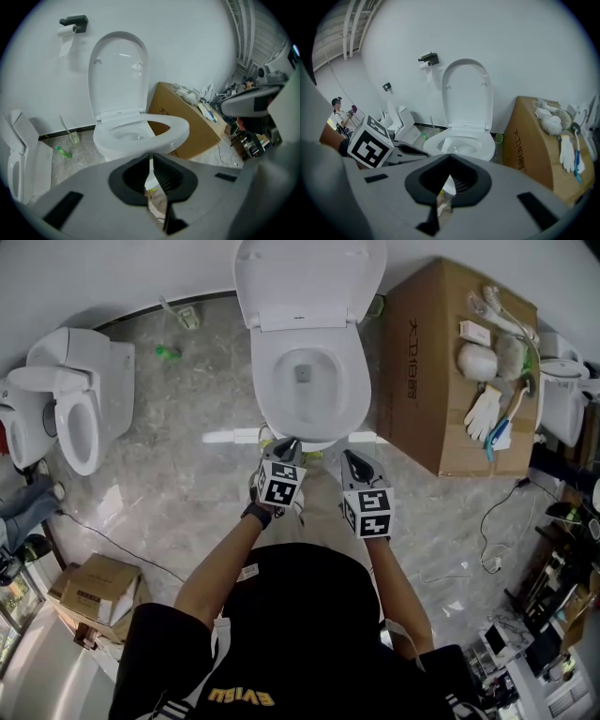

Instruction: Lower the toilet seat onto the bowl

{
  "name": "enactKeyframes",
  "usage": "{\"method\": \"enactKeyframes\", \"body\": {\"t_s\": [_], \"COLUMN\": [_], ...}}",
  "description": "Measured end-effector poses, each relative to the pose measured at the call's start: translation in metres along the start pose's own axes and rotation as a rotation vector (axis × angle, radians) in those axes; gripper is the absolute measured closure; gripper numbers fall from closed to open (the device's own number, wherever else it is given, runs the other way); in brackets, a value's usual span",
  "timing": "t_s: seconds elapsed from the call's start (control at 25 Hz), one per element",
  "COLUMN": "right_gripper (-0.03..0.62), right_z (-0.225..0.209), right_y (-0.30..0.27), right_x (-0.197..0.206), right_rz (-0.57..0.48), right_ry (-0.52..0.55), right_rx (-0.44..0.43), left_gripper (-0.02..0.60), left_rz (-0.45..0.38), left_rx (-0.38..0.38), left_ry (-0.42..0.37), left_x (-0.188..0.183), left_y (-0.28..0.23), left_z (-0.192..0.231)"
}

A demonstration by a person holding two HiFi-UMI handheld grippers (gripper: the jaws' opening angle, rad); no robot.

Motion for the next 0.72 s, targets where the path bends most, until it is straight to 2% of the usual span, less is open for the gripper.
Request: {"method": "enactKeyframes", "body": {"t_s": [0.4,0.72], "right_gripper": [0.600,0.600], "right_z": [-0.009,-0.014], "right_y": [-0.015,-0.034], "right_x": [0.017,0.031], "right_rz": [0.042,0.085], "right_ry": [-0.019,-0.021], "right_rx": [-0.004,-0.016], "left_gripper": [0.549,0.552], "left_rz": [-0.003,0.013], "left_rx": [0.019,0.026], "left_ry": [0.007,0.052], "left_x": [0.023,0.038], "left_y": [-0.011,-0.024], "left_z": [-0.001,-0.004]}}
Point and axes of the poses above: the fingertips, and each gripper's own axes: y backward along the fingers, z to its left, x out of its underside, the point moved 6 cm from there along y, backward along the fingers, and after that the axes turned 5 degrees about z, right-handed, at the moved point
